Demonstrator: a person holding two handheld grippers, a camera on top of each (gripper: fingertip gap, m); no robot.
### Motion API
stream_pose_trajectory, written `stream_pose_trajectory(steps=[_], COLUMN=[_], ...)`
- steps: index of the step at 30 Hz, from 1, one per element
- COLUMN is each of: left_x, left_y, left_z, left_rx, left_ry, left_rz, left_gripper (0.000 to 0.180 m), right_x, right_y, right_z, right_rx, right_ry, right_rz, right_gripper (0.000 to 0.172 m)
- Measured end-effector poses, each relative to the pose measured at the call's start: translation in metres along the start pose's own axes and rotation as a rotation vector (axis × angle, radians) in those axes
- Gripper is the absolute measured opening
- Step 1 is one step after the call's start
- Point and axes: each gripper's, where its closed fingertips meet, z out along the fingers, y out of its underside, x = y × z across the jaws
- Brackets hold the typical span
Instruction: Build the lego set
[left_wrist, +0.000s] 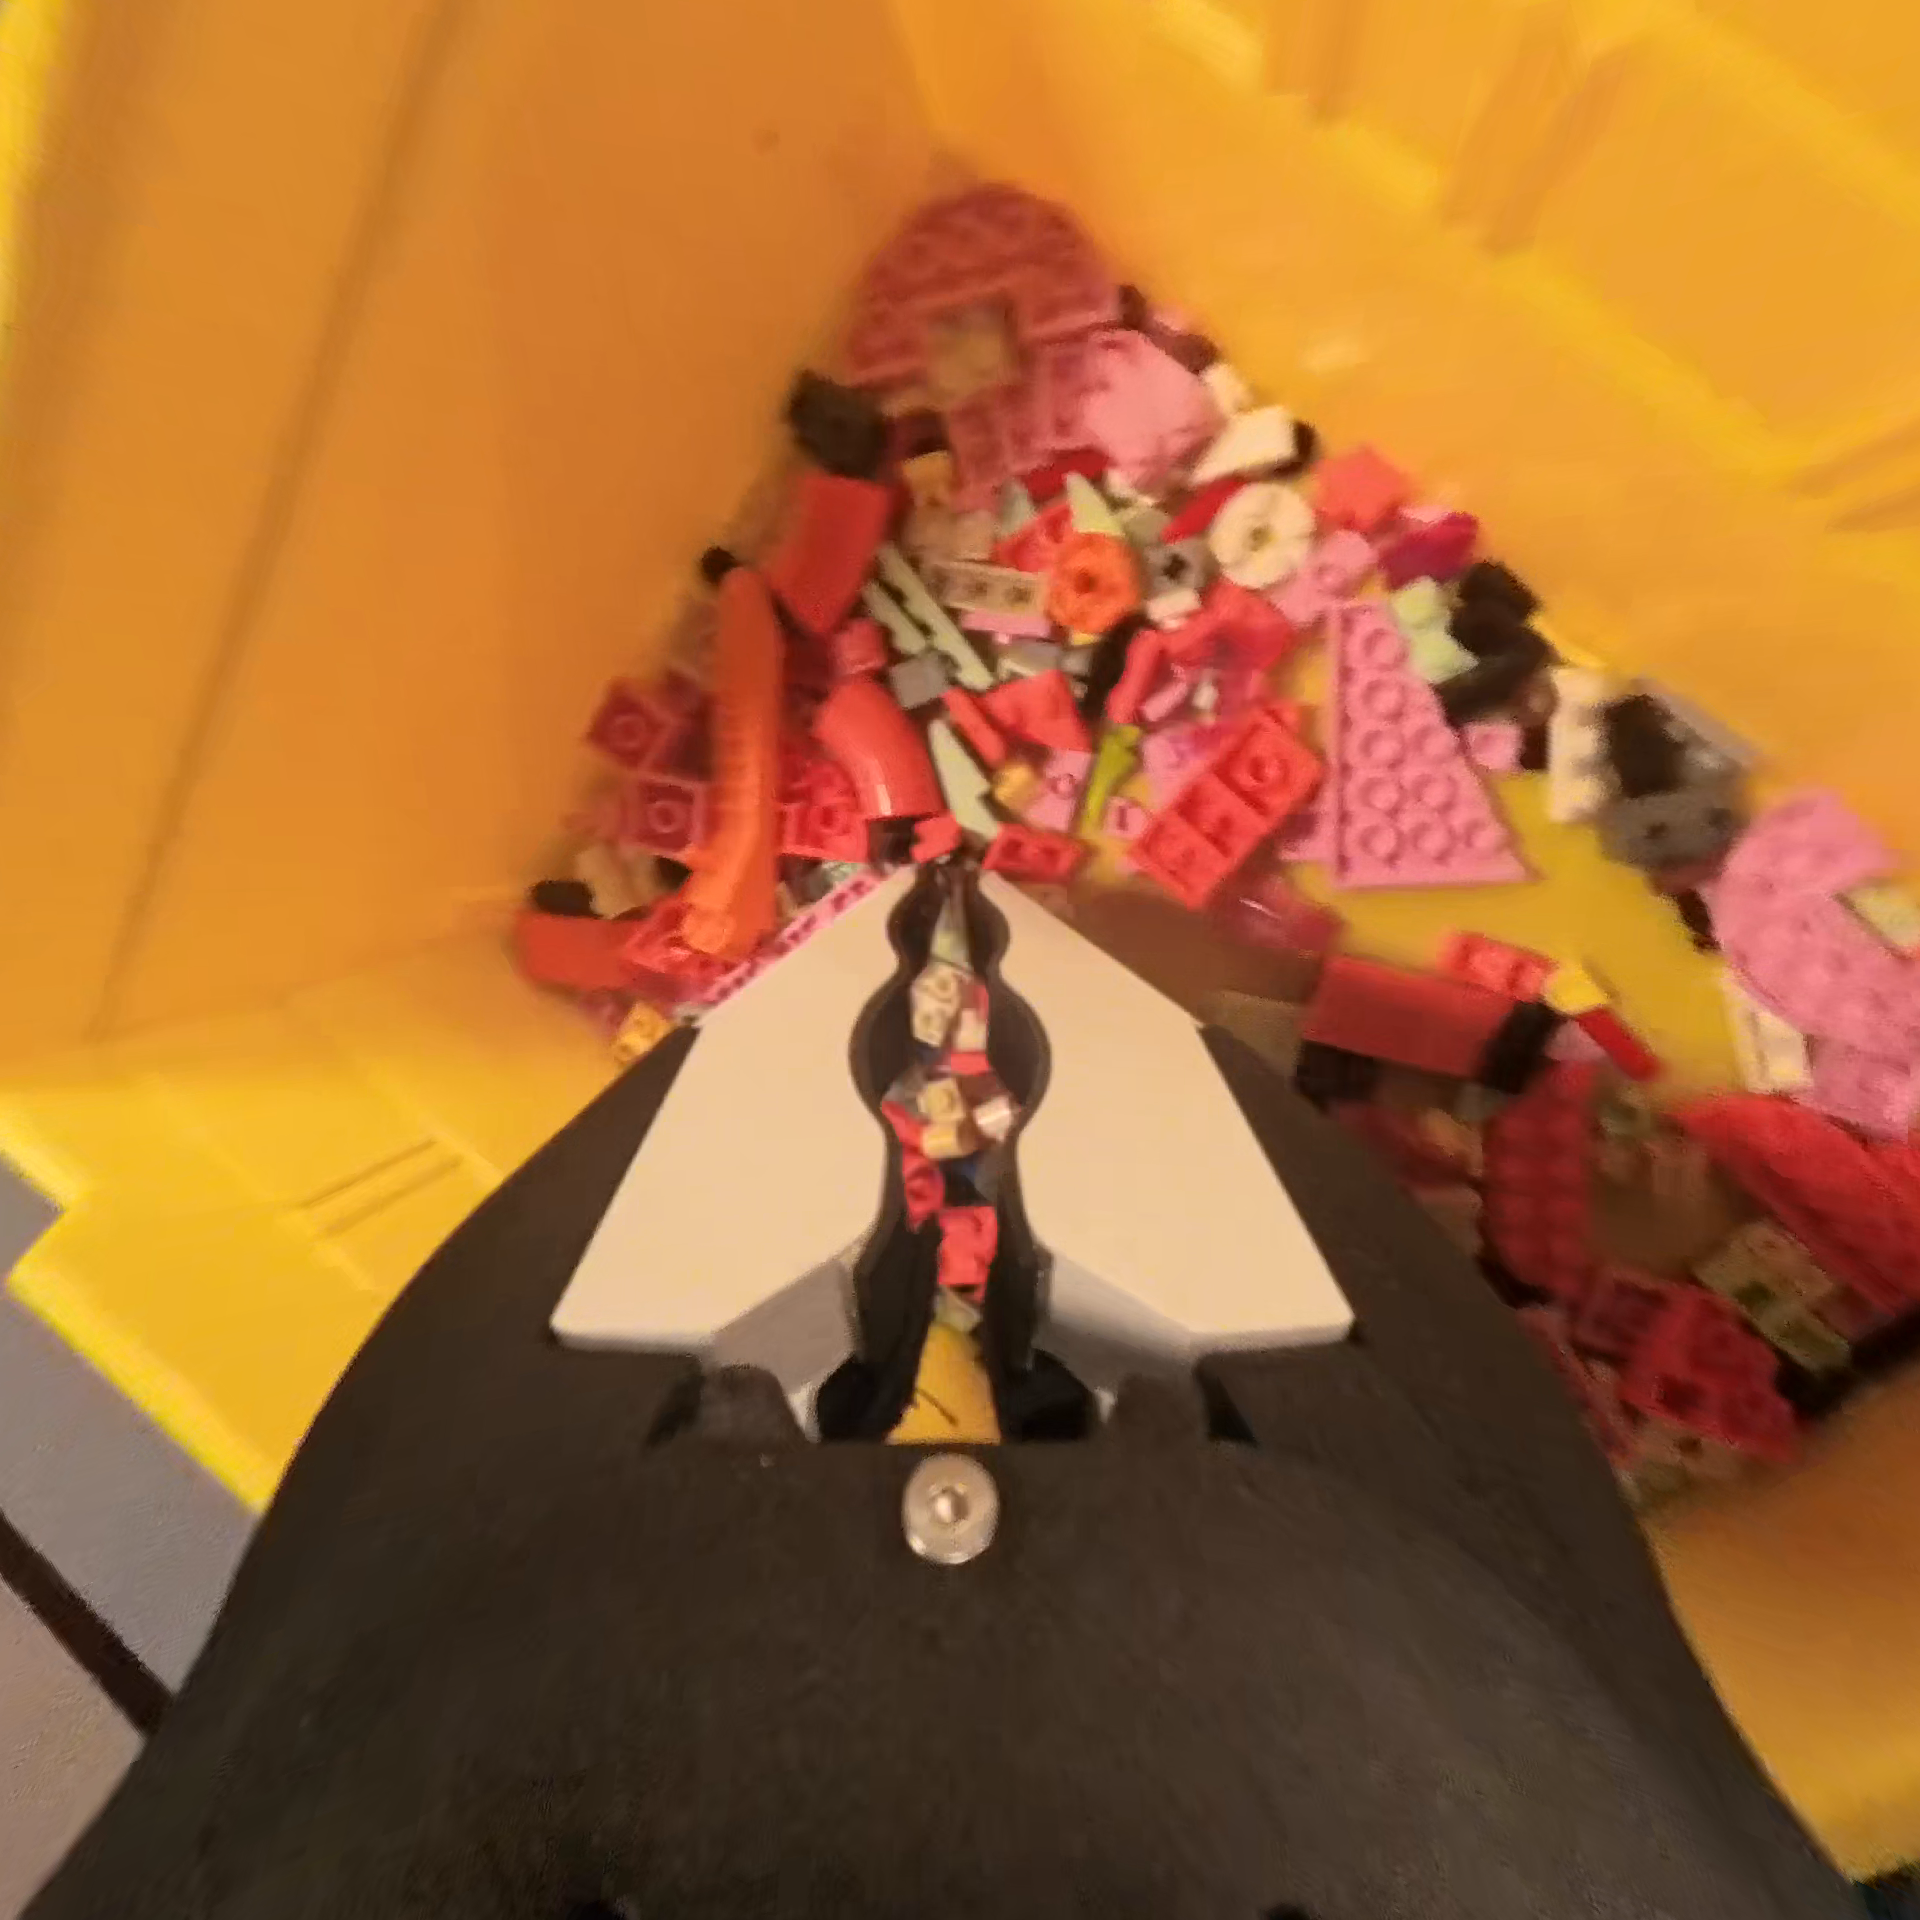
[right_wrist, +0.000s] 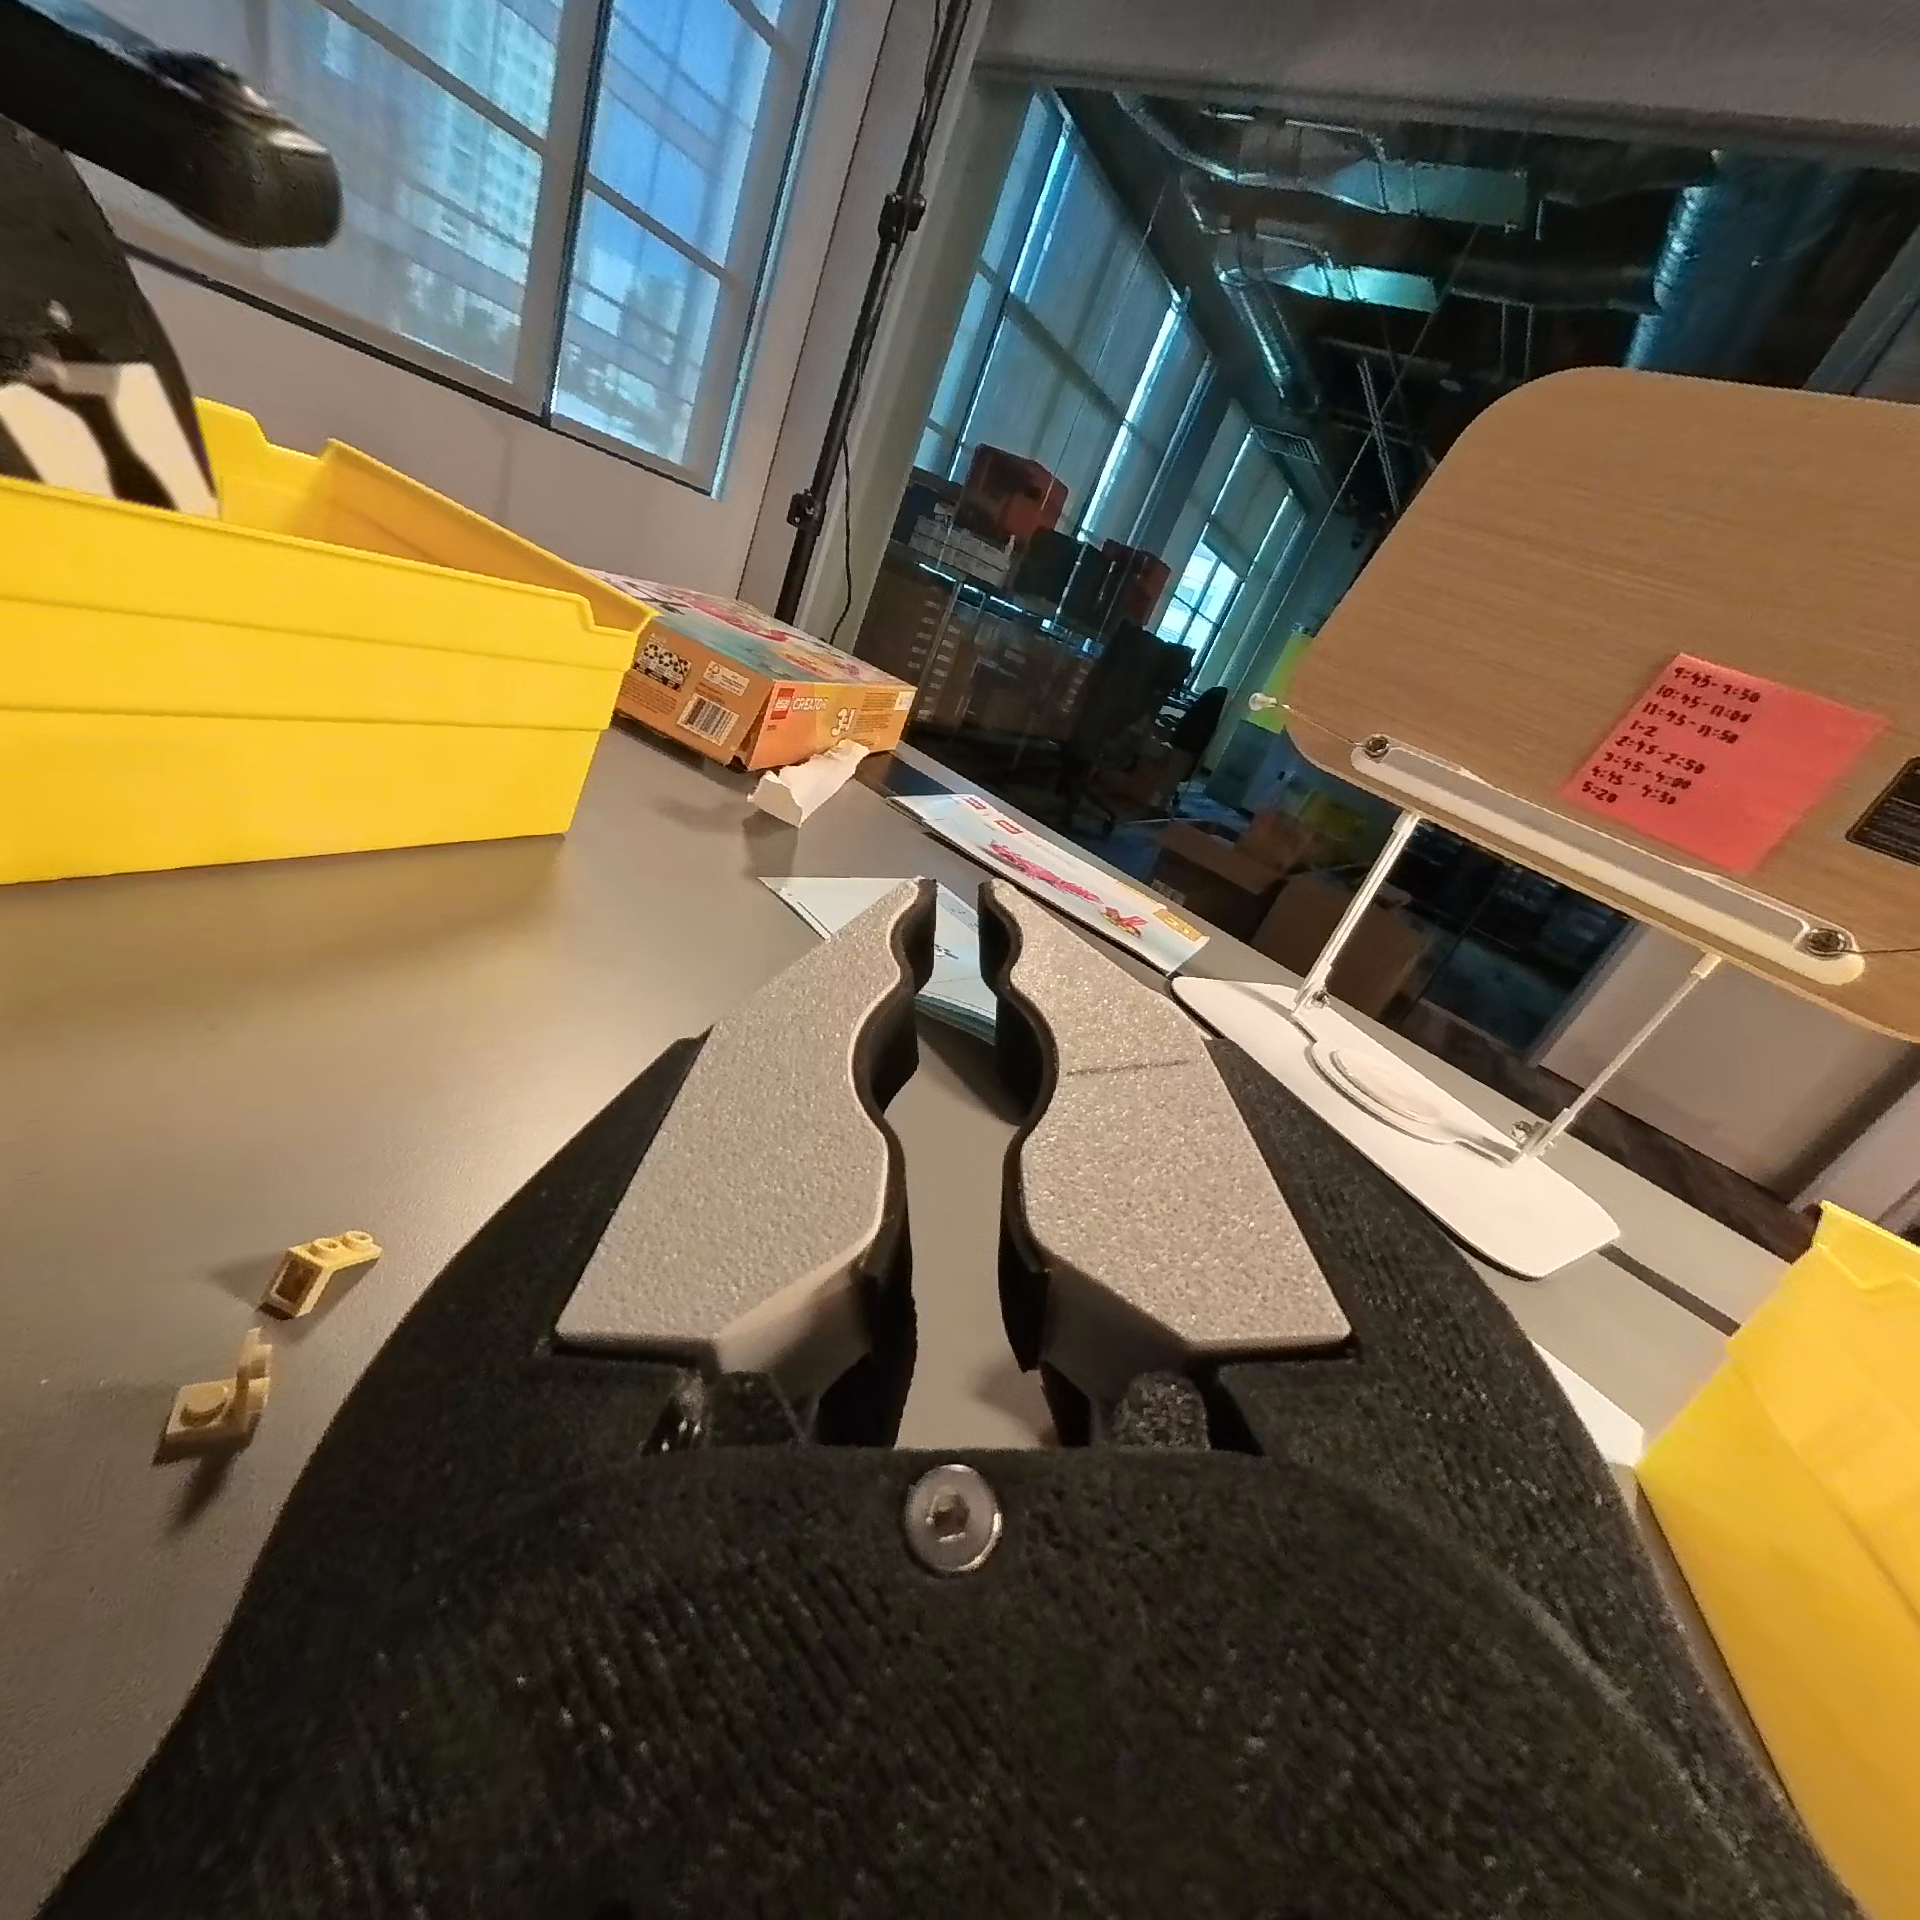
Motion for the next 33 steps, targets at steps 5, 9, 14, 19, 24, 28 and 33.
stream_pose_trajectory(steps=[5,9,14,19,24,28,33], left_x=[0.035,0.054,0.077,0.092,0.066,0.070,0.115], left_y=[-0.017,0.002,0.010,0.008,-0.001,-0.006,-0.003], left_z=[-0.020,-0.024,-0.025,-0.016,-0.008,-0.014,-0.031], left_rx=[0.100,0.030,0.039,0.027,0.005,0.046,0.056], left_ry=[0.216,0.266,0.388,0.434,0.301,0.391,0.556], left_rz=[0.075,0.230,0.280,0.346,0.315,0.285,0.352], left_gripper=[0.044,0.077,0.073,0.064,0.044,0.054,0.049], right_x=[0.001,0.001,0.001,0.001,0.001,0.002,0.001], right_y=[-0.001,-0.001,-0.002,-0.001,-0.001,-0.001,-0.001], right_z=[-0.001,-0.001,-0.001,-0.001,0.000,0.000,0.000], right_rx=[0.006,0.008,0.010,0.008,0.006,0.007,0.009], right_ry=[0.004,0.001,-0.001,0.000,0.002,0.008,0.007], right_rz=[0.003,0.004,0.006,0.004,0.002,0.013,0.013], right_gripper=[0.006,0.006,0.006,0.006,0.006,0.006,0.006])
